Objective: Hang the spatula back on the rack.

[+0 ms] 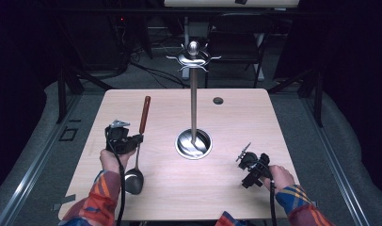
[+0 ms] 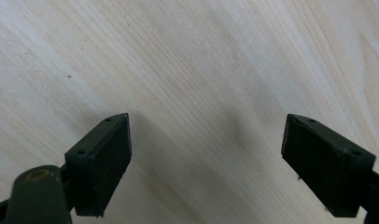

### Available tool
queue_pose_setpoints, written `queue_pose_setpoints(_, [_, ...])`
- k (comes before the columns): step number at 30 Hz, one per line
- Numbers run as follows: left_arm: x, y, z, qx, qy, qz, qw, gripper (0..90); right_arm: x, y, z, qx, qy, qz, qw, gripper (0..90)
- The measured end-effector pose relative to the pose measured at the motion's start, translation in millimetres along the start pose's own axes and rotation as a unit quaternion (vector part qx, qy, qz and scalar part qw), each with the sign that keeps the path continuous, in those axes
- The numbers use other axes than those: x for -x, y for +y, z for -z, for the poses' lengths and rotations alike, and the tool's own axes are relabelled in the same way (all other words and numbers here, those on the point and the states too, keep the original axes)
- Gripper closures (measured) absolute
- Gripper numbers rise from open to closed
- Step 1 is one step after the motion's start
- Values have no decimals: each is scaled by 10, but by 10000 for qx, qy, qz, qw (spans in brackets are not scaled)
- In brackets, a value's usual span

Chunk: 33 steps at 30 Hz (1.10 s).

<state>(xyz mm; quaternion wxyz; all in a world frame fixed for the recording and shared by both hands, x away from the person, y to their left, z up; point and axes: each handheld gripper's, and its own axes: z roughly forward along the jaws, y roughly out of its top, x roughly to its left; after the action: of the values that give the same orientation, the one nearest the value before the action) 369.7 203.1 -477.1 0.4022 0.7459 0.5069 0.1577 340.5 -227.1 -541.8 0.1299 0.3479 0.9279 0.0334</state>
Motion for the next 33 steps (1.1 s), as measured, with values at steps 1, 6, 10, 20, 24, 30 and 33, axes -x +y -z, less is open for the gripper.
queue_pose_setpoints(1, [21, 10, 26, 58, 48, -66, 9999, 840, 10, 1, 1, 23, -4, -7, 10000, 156])
queue_pose_setpoints(6, [115, 30, 107, 405, 46, -259, 9988, 840, 17, 4, 37, 147, -136, 7, 9998, 155])
queue_pose_setpoints(10, [195, 82, 206, 663, -162, -244, 9974, 840, 19, 20, 30, 214, -103, 18, 9997, 156])
queue_pose_setpoints(20, [413, 177, 294, 1130, -322, -584, 9914, 841, 19, -7, 29, 176, -97, -3, 9998, 155])
queue_pose_setpoints(24, [466, 210, 323, 1245, -387, -690, 9891, 840, 25, -21, 24, 131, -89, -4, 9999, 155])
queue_pose_setpoints(30, [522, 239, 358, 1331, -465, -824, 9866, 840, 31, -16, 9, 88, -78, -10, 9999, 156])
queue_pose_setpoints(33, [542, 265, 384, 1386, -485, -891, 9851, 840, 25, 1, -2, 92, -90, -14, 9999, 156])
